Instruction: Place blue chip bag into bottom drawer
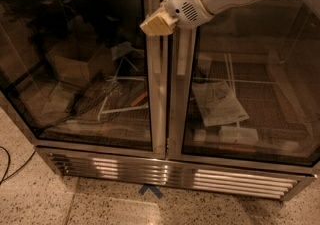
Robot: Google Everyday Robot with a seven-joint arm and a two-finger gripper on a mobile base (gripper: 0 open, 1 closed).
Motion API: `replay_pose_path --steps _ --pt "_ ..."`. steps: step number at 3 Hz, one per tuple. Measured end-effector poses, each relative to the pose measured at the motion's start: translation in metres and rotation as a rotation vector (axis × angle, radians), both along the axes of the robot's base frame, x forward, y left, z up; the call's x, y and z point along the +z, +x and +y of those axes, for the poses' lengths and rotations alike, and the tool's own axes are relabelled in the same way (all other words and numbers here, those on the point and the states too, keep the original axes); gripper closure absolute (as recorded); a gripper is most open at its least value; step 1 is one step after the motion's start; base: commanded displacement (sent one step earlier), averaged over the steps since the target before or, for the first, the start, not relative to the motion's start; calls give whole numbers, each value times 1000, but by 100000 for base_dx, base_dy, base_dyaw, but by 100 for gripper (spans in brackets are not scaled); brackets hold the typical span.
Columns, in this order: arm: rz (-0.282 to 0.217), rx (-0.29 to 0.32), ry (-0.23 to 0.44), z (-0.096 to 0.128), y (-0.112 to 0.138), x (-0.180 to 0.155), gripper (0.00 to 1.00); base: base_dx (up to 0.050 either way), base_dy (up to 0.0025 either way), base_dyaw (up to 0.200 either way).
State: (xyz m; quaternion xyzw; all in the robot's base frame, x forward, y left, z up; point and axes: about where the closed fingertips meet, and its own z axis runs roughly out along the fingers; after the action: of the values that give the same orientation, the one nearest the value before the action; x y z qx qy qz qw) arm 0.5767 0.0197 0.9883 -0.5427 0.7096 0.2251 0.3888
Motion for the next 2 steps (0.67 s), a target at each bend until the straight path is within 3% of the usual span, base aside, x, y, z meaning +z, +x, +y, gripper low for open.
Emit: replay_pose_path --steps 2 --pt "14 27 23 2 -4 0 100 0 0 0"
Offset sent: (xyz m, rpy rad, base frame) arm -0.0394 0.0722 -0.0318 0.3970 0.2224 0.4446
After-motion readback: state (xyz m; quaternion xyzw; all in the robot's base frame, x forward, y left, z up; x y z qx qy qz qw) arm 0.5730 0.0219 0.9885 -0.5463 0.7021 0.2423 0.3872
